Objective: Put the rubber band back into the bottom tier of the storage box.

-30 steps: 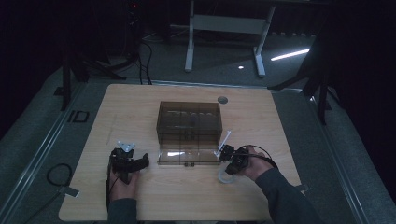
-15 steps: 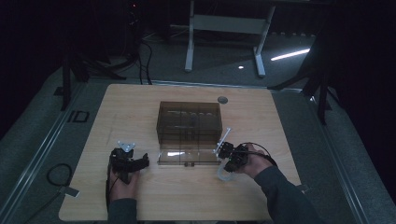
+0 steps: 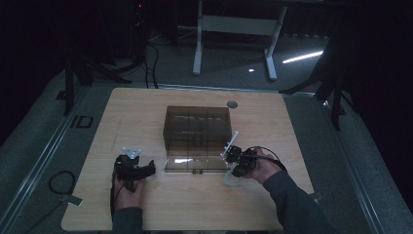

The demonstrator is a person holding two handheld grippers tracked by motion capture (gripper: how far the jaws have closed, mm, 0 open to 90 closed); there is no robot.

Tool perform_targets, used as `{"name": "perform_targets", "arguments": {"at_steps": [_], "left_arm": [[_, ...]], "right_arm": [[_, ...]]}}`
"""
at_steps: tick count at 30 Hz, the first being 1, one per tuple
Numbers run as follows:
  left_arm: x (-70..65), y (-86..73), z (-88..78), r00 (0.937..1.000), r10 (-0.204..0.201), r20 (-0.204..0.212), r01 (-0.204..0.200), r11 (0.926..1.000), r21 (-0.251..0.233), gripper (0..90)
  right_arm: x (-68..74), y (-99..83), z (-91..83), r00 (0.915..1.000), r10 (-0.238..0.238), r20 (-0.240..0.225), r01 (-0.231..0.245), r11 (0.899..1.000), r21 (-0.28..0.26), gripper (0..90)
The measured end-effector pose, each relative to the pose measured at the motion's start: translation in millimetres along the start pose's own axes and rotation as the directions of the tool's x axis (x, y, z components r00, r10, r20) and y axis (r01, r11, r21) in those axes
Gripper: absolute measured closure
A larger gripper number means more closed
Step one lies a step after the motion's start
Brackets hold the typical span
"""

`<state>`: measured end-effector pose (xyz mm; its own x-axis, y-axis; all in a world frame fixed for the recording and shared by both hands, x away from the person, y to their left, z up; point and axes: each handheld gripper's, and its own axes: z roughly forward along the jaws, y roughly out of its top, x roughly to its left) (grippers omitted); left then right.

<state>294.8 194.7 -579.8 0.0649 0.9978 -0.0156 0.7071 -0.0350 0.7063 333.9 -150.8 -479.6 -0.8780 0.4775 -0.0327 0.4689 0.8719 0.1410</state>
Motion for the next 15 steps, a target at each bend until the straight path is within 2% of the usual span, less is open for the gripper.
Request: {"name": "perform_targets", "arguments": {"at_steps": [15], "left_arm": [[-0.2, 0.0, 0.2, 1.0000, -0.003, 0.000, 0.003, 1.0000, -0.002, 13.0]], "right_arm": [[-2.5, 9.9, -0.4, 1.0000, 0.004, -0.003, -0.004, 1.000, -0.010, 82.1]]}}
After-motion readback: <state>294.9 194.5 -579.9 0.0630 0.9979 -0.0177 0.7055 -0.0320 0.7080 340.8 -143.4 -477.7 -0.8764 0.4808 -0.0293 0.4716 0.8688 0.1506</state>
